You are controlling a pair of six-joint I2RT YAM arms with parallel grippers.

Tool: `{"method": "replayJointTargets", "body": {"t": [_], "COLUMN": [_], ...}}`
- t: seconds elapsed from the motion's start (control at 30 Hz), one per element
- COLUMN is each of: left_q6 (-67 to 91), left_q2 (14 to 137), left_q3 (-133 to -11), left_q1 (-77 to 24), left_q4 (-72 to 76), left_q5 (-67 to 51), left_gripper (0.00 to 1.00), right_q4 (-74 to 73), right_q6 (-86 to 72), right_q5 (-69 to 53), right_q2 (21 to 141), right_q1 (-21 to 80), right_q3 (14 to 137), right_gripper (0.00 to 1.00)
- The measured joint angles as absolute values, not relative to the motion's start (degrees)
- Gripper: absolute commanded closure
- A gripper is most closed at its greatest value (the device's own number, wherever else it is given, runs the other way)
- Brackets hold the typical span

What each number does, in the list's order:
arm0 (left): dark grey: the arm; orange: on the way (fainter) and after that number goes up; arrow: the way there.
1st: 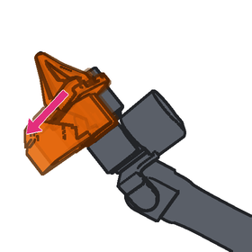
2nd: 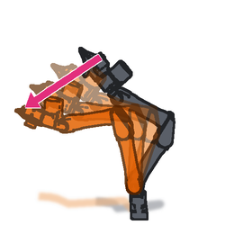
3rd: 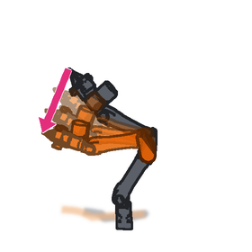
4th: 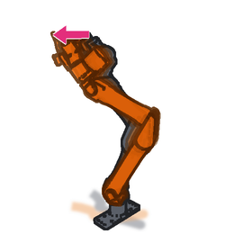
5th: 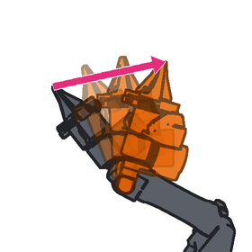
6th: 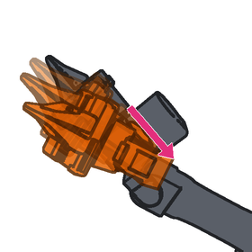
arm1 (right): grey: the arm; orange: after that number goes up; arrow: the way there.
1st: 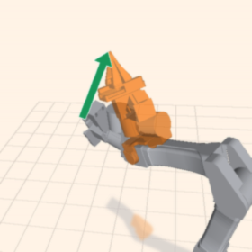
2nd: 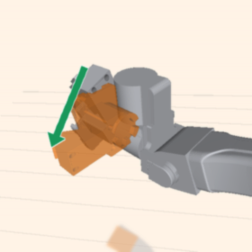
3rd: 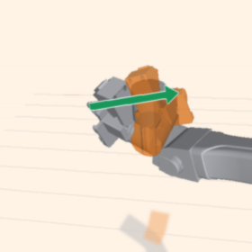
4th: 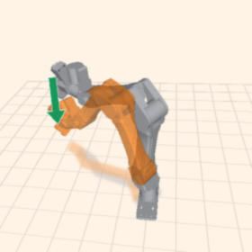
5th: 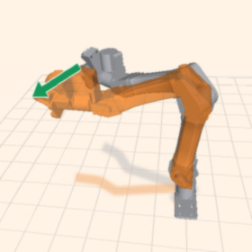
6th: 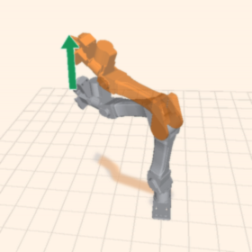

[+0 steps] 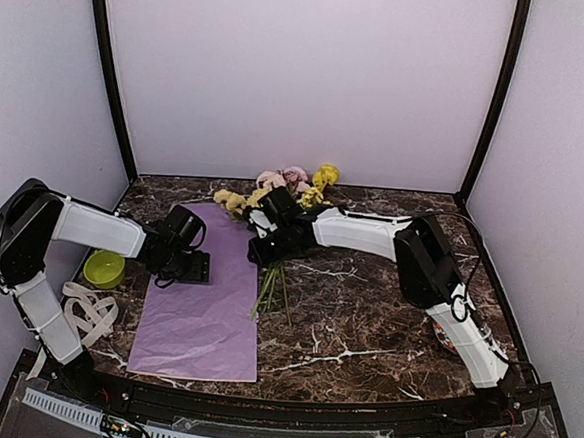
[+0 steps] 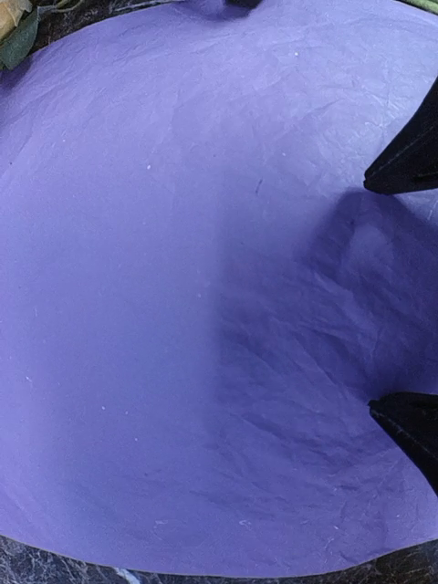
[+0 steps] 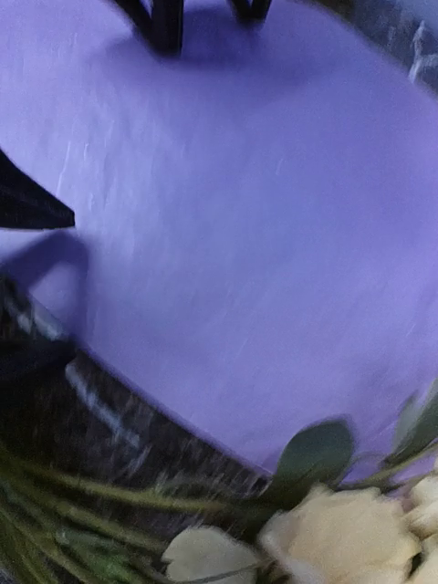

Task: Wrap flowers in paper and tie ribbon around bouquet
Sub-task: Place the fake flower at the center of the board.

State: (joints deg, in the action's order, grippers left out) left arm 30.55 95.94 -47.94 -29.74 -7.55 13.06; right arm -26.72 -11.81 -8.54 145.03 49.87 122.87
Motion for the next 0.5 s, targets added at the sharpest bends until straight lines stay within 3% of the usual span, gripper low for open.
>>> {"method": "replayJointTargets", "body": {"t": [0.17,0.5], "left_q6": [30.70,30.13], "left_q2": [95.96,97.86], "left_q3": [-47.94,-49.58], "left_q1": [-29.74,-29.74], "left_q4": [-7.16,-6.81], "left_q5": [12.47,12.91], "left_gripper": [0.23,0.24], "right_q4": [-26.92,-22.33], "right_q6": [-9.30,-12.05], "right_q5": [3.95,5.39], "right_q2": [146.08,138.63], "right_q1": [48.66,40.97], "right_q3": [123.00,109.60], "right_gripper": [0.96,0.96]}}
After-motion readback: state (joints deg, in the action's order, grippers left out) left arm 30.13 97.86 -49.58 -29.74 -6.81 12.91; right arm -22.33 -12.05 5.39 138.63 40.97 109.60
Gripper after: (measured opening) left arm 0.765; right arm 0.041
